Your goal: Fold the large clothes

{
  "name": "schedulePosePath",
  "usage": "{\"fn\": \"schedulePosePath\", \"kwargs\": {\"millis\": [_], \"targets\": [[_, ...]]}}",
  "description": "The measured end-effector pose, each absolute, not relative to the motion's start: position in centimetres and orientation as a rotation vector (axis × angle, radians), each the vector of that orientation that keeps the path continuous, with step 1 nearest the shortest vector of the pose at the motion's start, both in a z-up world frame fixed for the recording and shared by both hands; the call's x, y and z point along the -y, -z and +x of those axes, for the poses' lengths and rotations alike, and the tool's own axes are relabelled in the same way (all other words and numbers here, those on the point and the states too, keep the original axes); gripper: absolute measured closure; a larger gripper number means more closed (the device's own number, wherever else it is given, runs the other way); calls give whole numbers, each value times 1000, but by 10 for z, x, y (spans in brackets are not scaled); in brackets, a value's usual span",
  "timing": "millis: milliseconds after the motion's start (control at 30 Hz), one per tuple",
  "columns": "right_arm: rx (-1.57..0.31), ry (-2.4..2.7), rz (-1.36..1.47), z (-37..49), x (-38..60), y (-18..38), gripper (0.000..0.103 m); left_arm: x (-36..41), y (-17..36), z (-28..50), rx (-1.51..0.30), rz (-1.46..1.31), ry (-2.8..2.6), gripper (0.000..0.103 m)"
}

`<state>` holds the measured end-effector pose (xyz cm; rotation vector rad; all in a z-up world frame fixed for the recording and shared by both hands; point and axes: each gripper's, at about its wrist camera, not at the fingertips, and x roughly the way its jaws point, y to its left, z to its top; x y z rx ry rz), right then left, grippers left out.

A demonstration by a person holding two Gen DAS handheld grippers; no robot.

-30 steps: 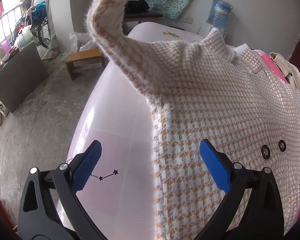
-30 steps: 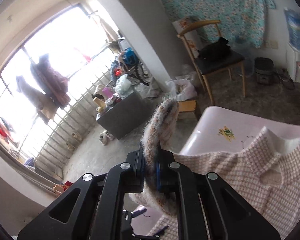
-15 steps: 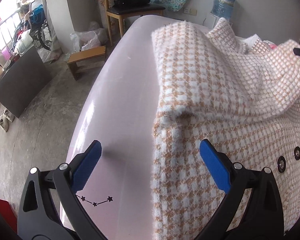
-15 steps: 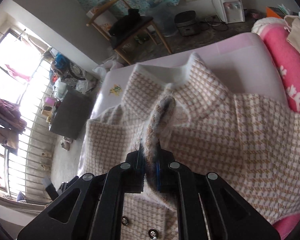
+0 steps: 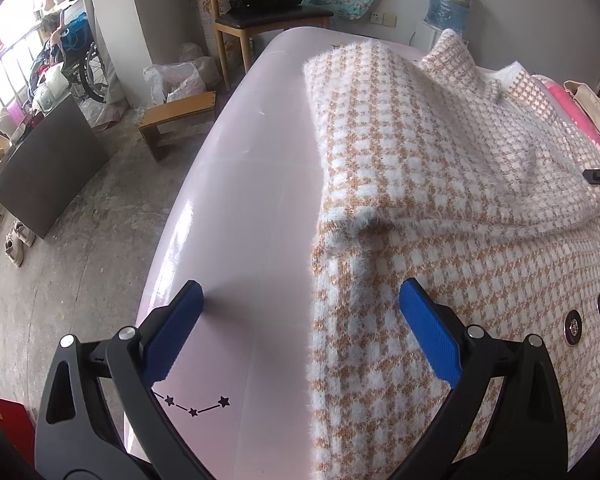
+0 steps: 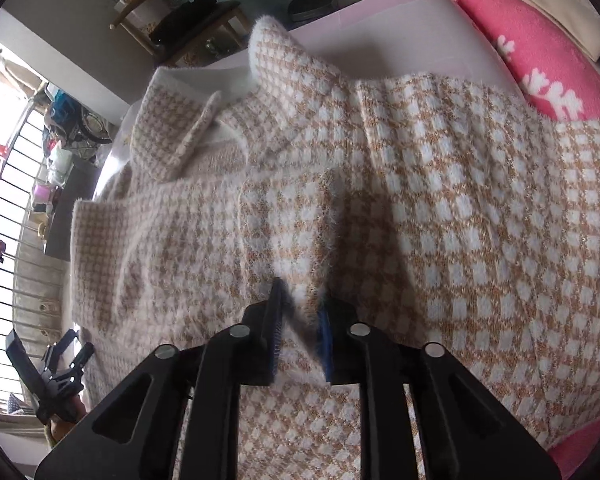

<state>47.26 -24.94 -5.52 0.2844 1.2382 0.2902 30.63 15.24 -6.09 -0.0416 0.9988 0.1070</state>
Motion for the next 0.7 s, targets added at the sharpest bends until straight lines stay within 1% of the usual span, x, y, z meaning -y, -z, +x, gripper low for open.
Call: {"fn": "schedulePosePath", "kwargs": {"millis": [200, 267, 400, 500, 533, 633, 667, 700], "targets": [[-1129, -322, 267, 456, 244, 5, 94, -151, 61, 308, -1000, -42, -110, 8], [-1148, -295, 232, 458, 244, 10, 94, -151, 61, 308, -1000, -42, -111, 8], [-1260, -234, 207, 467, 251, 49, 94, -155, 57, 304, -1003, -46, -111, 8], [-1220, -231, 199, 469, 251, 53, 92, -157, 45, 299, -974, -43, -98, 8], [-1203, -225, 183, 469, 251, 51, 90, -157, 39, 298, -962, -41, -92, 8], [-1154, -150, 102, 466, 253, 42, 76, -156, 13, 297, -901, -40, -49, 8], [-1131, -118, 73, 462, 257, 35, 68, -155, 4, 299, -880, -36, -32, 8], [-1102, -91, 40, 458, 256, 28, 65, -154, -4, 302, -860, -33, -13, 8]]}}
